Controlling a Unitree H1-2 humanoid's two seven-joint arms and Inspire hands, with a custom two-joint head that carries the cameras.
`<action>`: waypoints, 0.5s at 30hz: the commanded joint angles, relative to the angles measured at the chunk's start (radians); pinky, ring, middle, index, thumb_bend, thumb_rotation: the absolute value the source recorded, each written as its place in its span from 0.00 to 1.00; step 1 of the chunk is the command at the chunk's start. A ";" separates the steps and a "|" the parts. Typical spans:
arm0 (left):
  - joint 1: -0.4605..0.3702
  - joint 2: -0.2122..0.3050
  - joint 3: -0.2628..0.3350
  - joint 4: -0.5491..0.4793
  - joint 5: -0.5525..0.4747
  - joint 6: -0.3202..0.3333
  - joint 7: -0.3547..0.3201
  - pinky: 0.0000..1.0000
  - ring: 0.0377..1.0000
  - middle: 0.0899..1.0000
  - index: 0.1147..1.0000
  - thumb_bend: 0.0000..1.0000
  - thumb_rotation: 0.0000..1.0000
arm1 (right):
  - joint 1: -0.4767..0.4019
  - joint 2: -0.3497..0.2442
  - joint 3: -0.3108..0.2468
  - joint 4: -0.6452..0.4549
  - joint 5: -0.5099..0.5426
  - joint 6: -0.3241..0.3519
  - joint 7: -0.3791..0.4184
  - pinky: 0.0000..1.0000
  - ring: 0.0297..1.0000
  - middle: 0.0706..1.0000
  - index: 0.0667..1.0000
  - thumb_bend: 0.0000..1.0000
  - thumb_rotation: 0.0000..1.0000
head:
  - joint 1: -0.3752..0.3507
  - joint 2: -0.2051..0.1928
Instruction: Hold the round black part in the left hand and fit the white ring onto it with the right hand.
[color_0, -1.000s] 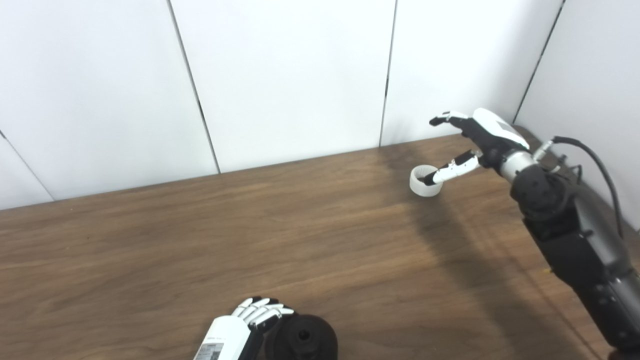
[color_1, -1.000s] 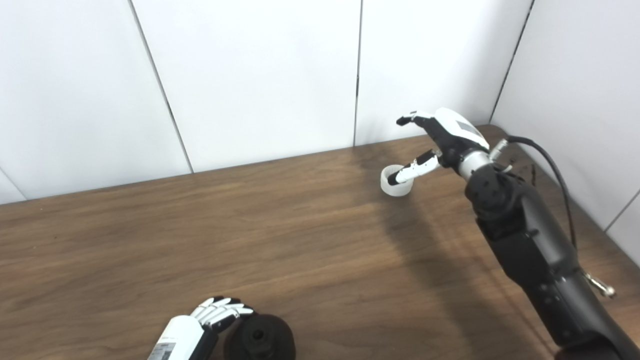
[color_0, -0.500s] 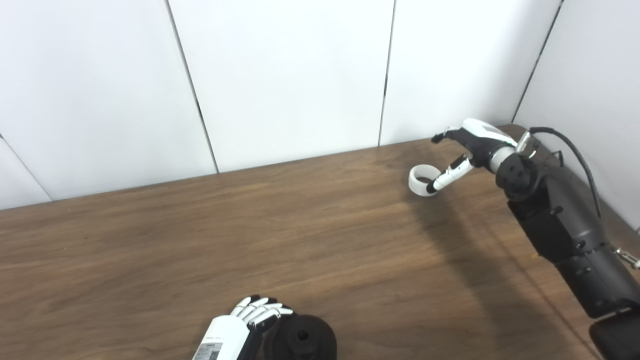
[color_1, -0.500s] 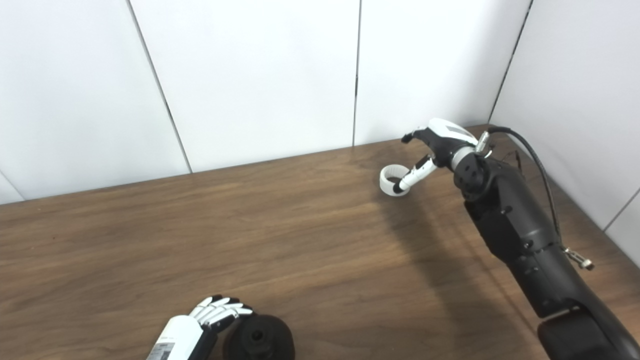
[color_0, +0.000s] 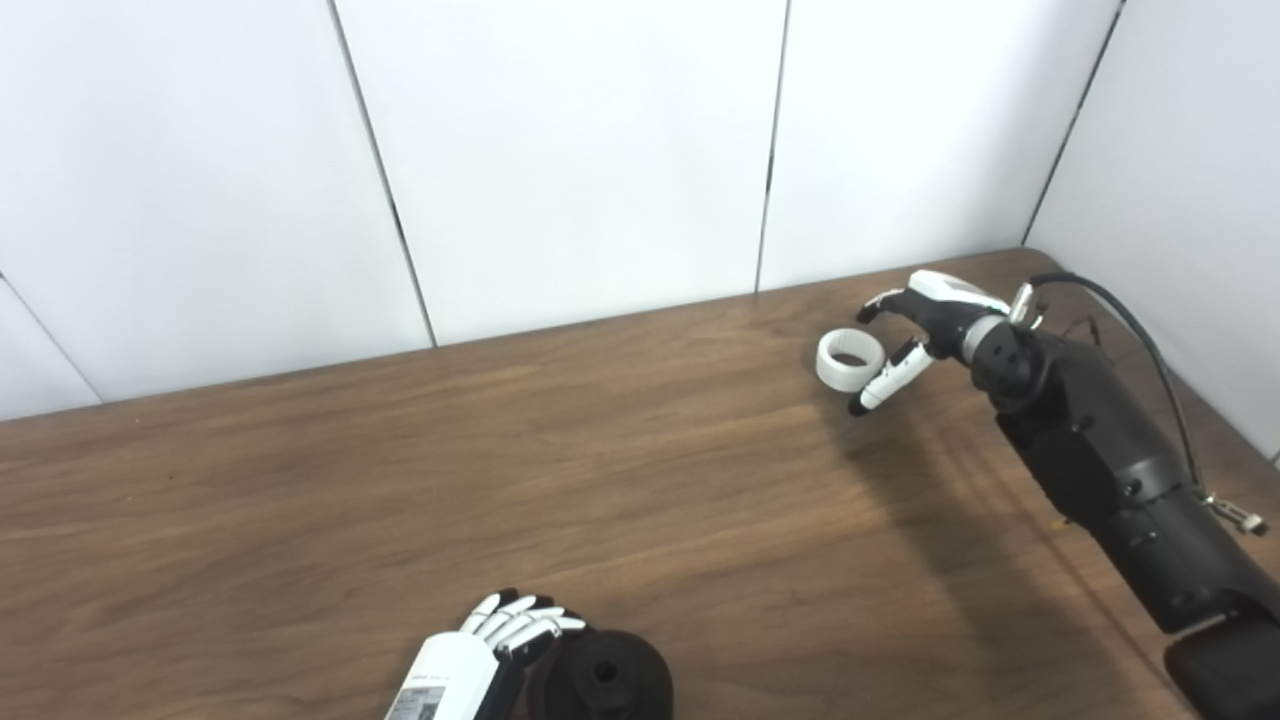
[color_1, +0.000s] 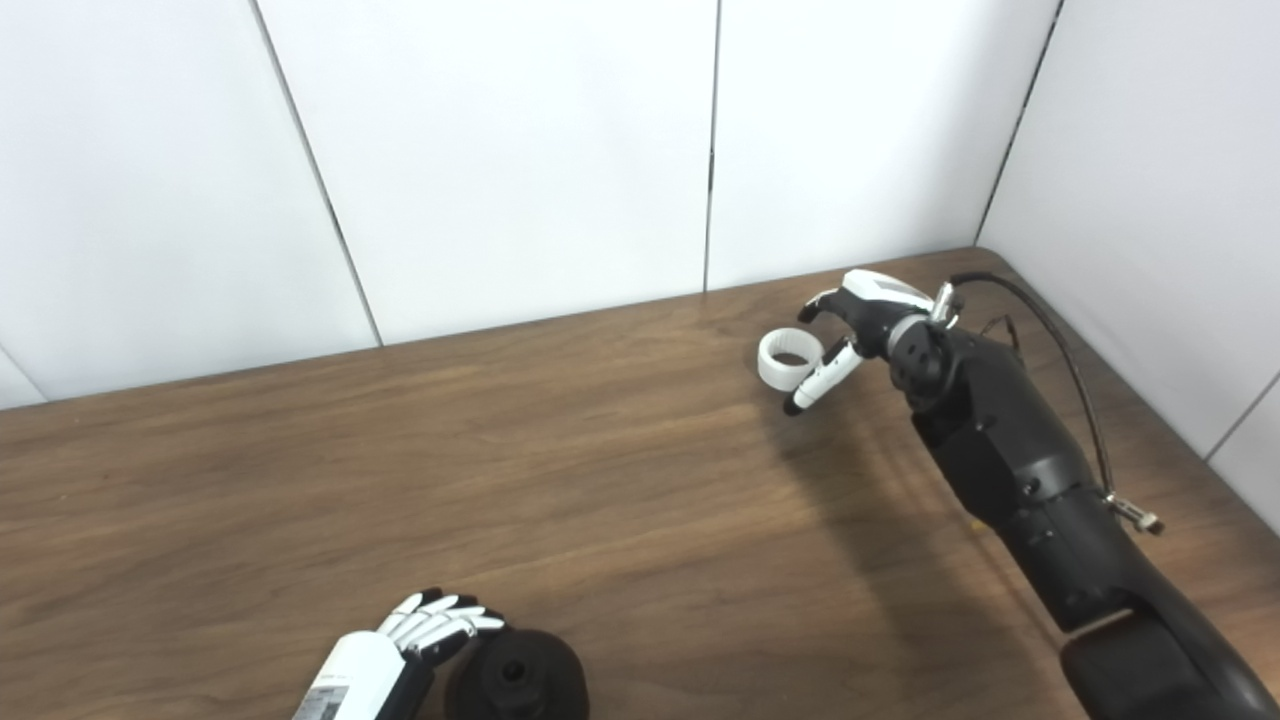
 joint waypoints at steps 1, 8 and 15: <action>0.016 0.034 0.006 0.030 0.050 0.048 -0.049 0.93 0.85 0.76 0.42 0.52 0.07 | -0.062 -0.013 -0.001 -0.002 -0.008 -0.003 -0.025 0.96 1.00 0.97 0.84 1.00 0.29 | -0.001 0.000; 0.020 0.032 0.005 0.021 0.058 0.055 -0.053 0.93 0.85 0.76 0.42 0.52 0.07 | -0.053 -0.006 0.020 0.036 0.017 -0.018 -0.085 0.96 1.00 0.97 0.82 0.99 0.28 | 0.006 0.003; 0.018 0.032 0.004 0.024 0.057 0.054 -0.049 0.93 0.85 0.76 0.42 0.52 0.07 | -0.055 -0.001 0.044 0.076 0.030 -0.025 -0.138 0.94 0.99 0.96 0.81 0.96 0.29 | 0.006 0.001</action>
